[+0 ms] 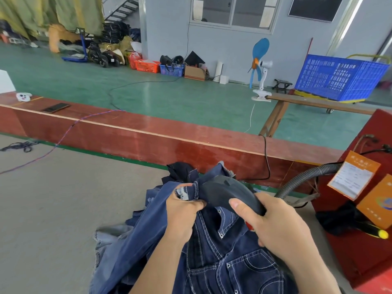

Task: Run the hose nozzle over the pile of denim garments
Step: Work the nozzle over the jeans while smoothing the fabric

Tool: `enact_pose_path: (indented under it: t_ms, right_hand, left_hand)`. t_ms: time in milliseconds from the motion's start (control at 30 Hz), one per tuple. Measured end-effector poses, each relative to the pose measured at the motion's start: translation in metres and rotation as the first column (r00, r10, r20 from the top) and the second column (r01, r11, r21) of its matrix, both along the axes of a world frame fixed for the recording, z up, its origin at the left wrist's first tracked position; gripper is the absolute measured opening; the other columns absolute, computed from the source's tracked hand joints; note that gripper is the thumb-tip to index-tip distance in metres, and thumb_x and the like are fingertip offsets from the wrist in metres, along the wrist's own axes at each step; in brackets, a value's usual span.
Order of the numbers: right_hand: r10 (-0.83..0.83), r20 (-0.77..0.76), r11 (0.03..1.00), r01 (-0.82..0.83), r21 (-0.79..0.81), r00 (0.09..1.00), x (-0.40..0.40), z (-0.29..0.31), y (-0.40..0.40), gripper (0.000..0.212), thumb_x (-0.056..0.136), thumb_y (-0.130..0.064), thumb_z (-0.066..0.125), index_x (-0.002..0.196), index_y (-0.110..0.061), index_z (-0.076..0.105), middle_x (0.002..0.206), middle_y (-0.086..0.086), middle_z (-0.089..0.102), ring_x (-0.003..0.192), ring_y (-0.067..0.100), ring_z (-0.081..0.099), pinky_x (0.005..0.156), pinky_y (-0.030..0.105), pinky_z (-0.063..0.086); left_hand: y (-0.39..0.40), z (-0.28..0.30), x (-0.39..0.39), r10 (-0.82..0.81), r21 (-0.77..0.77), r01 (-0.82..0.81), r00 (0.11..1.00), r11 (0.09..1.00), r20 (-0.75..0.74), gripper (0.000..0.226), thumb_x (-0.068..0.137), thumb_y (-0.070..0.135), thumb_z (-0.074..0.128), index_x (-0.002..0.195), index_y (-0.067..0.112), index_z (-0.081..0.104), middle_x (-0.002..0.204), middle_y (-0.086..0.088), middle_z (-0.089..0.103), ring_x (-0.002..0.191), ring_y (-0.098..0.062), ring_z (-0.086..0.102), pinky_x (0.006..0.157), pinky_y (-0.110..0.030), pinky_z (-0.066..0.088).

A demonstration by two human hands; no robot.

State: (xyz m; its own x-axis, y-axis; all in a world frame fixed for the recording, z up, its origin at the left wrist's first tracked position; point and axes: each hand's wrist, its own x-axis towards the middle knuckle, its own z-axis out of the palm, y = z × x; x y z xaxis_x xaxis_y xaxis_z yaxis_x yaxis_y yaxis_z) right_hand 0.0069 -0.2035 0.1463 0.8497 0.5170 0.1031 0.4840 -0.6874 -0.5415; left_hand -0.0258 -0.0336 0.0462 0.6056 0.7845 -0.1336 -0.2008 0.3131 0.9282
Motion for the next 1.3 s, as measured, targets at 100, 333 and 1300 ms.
enact_pose_path:
  t_ms: [100,333,1300]
  right_hand:
    - [-0.064,0.009,0.998,0.064,-0.019,0.998,0.005,0.004,-0.01,0.055,0.072,-0.08,0.038,0.081,-0.028,0.056,0.067,-0.007,0.063,0.061,0.015,0.063,0.066,0.03,0.05]
    - [-0.018,0.019,0.999,0.018,-0.036,1.0,0.004,-0.001,-0.004,0.05,0.078,-0.075,0.045,0.068,-0.026,0.045,0.056,-0.007,0.056,0.053,0.007,0.055,0.052,0.025,0.036]
    - [-0.176,-0.074,0.967,0.187,0.174,0.982,0.01,0.025,-0.036,0.057,0.065,-0.078,0.046,0.061,-0.022,0.052,0.046,-0.016,0.054,0.046,0.013,0.051,0.049,0.028,0.037]
  left_hand:
    - [0.003,-0.001,-0.001,0.012,-0.015,-0.012,1.0,1.0,-0.009,0.034,0.065,-0.027,0.067,0.085,0.001,0.067,0.079,-0.012,0.073,0.074,-0.026,0.068,0.07,-0.041,0.059]
    - [0.003,0.004,-0.006,-0.098,-0.002,0.098,0.995,0.995,0.031,0.042,0.066,-0.024,0.068,0.099,0.001,0.068,0.089,-0.013,0.074,0.084,-0.032,0.069,0.076,-0.044,0.058]
    - [-0.044,0.029,0.008,-0.132,-0.19,0.164,0.977,0.968,0.169,0.032,0.089,-0.018,0.047,0.109,0.0,0.064,0.087,-0.007,0.075,0.078,-0.022,0.071,0.072,-0.035,0.058]
